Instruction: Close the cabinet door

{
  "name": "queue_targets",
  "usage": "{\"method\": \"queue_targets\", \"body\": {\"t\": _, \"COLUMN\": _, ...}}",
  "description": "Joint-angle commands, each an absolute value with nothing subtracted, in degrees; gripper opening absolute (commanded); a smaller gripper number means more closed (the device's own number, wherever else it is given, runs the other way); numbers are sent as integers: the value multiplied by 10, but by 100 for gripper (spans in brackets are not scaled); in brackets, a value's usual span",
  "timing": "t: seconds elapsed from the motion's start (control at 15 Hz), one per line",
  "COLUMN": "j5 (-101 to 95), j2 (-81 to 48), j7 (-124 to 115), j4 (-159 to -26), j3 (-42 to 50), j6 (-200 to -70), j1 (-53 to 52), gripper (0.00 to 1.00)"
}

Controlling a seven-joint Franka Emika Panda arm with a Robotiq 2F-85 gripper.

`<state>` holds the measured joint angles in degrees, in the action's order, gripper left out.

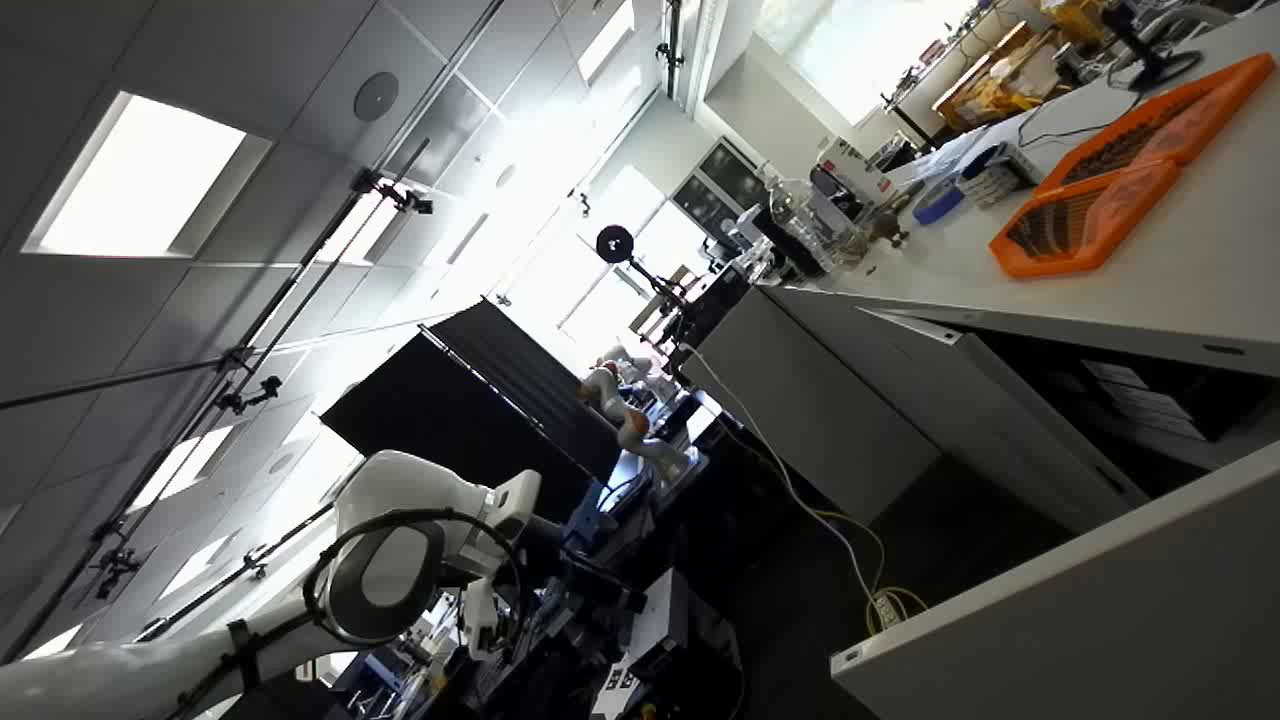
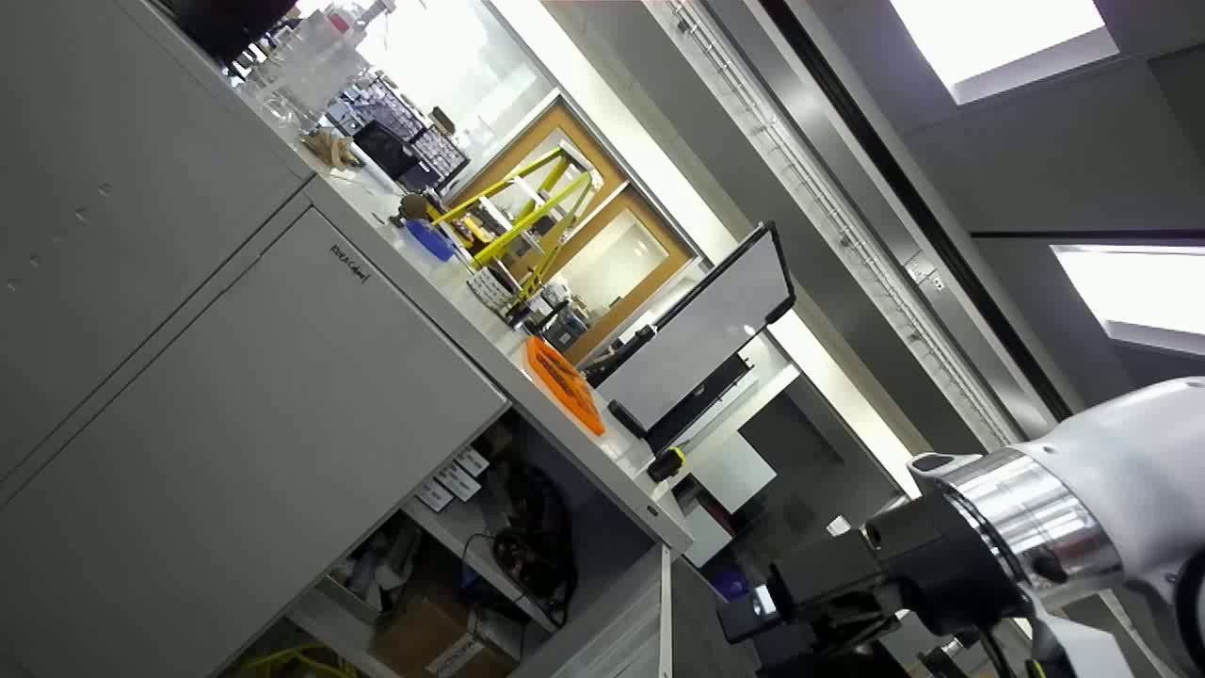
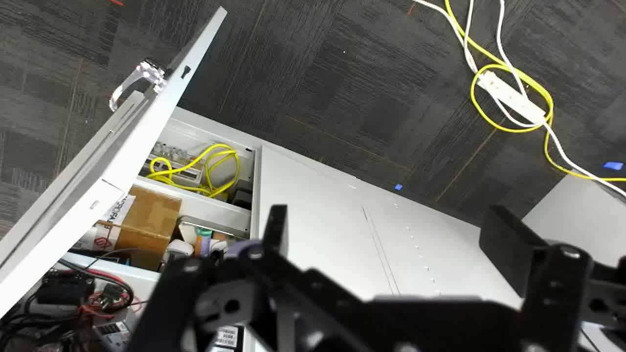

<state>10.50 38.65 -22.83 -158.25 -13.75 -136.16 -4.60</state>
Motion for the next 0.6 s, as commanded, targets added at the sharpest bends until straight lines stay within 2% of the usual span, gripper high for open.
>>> {"method": "queue_targets", "body": {"t": 0.0, "j5": 102, "j2": 387, "j7": -230, "j4": -1581, "j3": -134, "j6": -1360, "j1": -49, "gripper": 100}}
{"method": "queue_targets", "body": {"t": 0.4, "j5": 102, "j2": 387, "j7": -230, "j4": -1581, "j3": -134, "j6": -1360, "j1": -49, "gripper": 100}}
{"method": "queue_targets", "body": {"t": 0.53, "j5": 77, "j2": 380, "j7": -249, "j4": -1579, "j3": -142, "j6": -1377, "j1": -19, "gripper": 100}}
